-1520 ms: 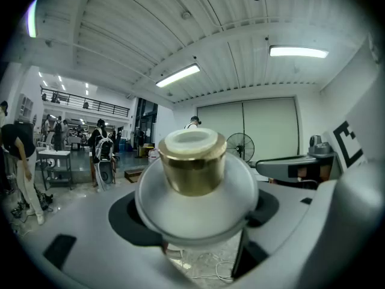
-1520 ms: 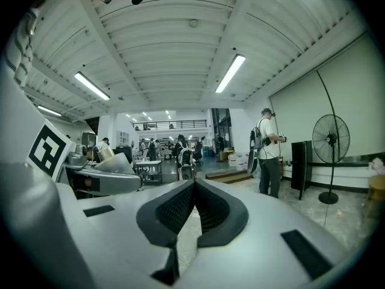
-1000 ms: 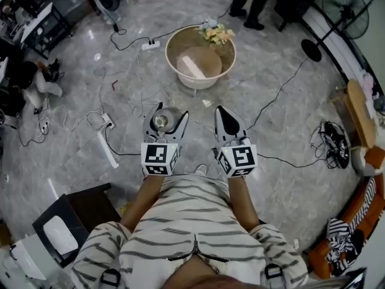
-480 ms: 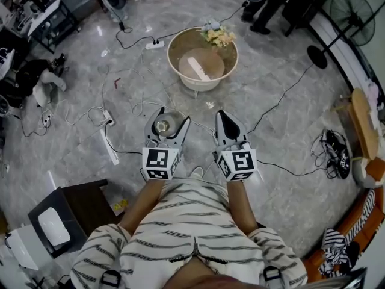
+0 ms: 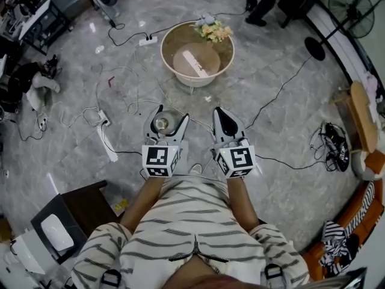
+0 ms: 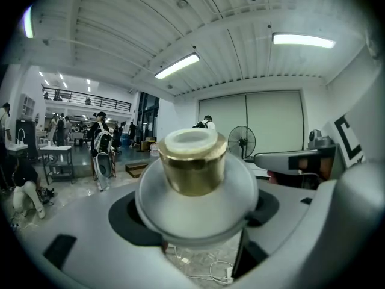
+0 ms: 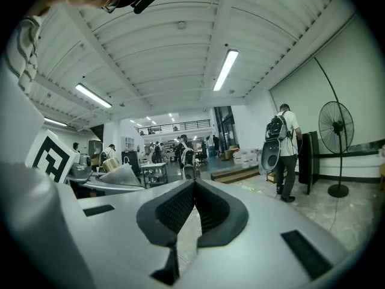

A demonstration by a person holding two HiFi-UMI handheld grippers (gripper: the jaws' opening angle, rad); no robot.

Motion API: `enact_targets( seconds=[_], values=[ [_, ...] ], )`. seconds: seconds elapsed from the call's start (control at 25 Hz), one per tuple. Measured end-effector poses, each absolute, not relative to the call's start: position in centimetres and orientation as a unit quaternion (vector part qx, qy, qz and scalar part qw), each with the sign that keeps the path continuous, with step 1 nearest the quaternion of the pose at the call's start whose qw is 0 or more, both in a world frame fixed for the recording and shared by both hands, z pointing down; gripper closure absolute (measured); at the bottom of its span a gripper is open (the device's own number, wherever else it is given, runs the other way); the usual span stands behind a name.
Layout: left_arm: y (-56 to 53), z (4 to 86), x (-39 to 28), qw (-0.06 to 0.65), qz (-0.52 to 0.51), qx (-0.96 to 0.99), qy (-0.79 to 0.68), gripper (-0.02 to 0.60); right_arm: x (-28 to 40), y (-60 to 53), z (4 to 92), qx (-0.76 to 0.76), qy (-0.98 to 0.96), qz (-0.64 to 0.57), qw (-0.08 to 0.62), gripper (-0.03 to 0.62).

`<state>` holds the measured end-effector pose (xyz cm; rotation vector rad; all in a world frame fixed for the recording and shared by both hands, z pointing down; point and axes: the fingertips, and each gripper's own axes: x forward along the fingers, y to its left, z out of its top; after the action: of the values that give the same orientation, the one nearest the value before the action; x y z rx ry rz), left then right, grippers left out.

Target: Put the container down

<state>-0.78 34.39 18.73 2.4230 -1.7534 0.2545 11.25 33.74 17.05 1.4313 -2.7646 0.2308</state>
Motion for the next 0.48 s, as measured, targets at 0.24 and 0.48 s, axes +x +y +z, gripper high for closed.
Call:
enact_targets(
  seconds=[0.24, 0.48],
  values=[
    [29.8, 19.7, -2.5, 0.079, 0.084, 0.803, -0.585, 0.244, 9.2, 29.3, 18.0, 0.452, -0.888, 0.077, 0.024, 0.599],
    [22.8, 20.0, -5.0, 0.085, 0.081, 0.805, -0.582, 0.244, 6.3, 22.7, 18.3, 0.447, -0.891, 0.074, 0.037, 0.599]
  ],
)
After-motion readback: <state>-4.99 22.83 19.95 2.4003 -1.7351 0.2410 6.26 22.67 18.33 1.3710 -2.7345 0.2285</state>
